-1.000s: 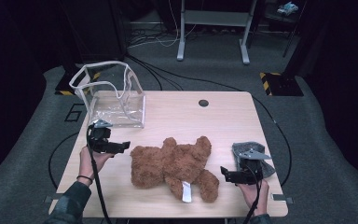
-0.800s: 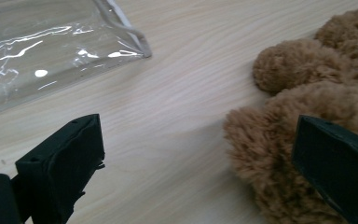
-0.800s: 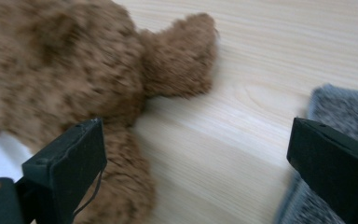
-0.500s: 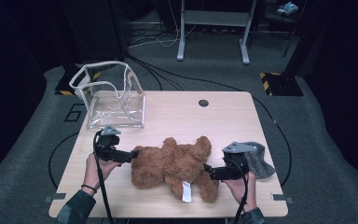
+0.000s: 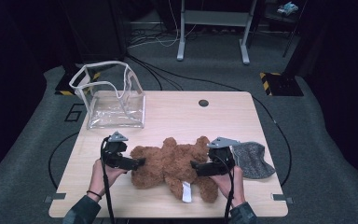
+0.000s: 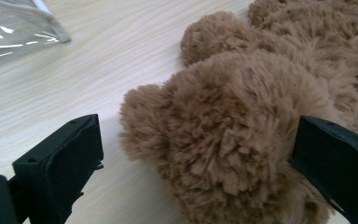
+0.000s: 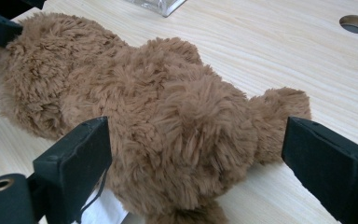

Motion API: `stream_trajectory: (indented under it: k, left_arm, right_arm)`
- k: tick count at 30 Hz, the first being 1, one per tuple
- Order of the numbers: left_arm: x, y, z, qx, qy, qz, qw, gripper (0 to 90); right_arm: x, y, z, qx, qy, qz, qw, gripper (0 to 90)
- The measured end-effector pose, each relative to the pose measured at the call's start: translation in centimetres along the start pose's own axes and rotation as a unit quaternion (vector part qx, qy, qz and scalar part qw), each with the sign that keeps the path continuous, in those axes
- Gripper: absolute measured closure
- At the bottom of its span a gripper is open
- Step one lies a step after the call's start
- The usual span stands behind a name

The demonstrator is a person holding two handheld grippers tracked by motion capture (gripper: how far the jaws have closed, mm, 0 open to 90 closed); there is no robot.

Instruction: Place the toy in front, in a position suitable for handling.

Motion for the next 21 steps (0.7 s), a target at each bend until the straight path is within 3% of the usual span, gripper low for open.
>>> stream_trajectory:
  k: [10,12,16,17,18,20,21]
  left_arm:
    - [0.0,0.2,0.8,0.005,-0.002,-0.005,1.0,3.4]
    - [0.0,0.6,1.2,0.009,0.009,-0.013,0.9998,5.1]
    - [0.1,1.2,1.7,0.018,0.011,-0.016,0.9996,9.3]
    - [0.1,1.2,1.8,0.021,0.012,-0.015,0.9996,16.0]
    - [0.2,1.3,1.8,0.027,0.009,-0.015,0.9995,16.8]
    - [0.3,1.4,1.8,0.032,0.009,-0.015,0.9994,27.1]
    - [0.3,1.4,1.9,0.033,0.012,-0.015,0.9993,27.1]
  right_arm:
    - [-0.1,1.2,-0.1,0.002,0.003,-0.015,0.9999,11.1]
    - [-0.1,1.7,-0.2,0.001,0.004,-0.022,0.9997,14.6]
    - [0.1,2.4,-0.2,0.002,-0.004,-0.031,0.9995,20.3]
    - [0.4,2.8,-0.3,0.005,0.001,-0.042,0.9991,26.3]
    - [0.5,2.9,-0.2,0.005,0.007,-0.043,0.999,28.1]
    - [0.5,3.0,-0.1,0.006,0.005,-0.039,0.9992,30.8]
    - [0.5,3.1,0.0,0.001,0.005,-0.037,0.9993,34.6]
Point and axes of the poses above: each handheld gripper's, and its own axes: y roughly forward along the jaws, x roughly out of its underside, z roughly to its right, the point moved 4 cm from there along y, roughly forward along the jaws, and after that the axes turned 9 degrees about y, right-handed, at the moved point
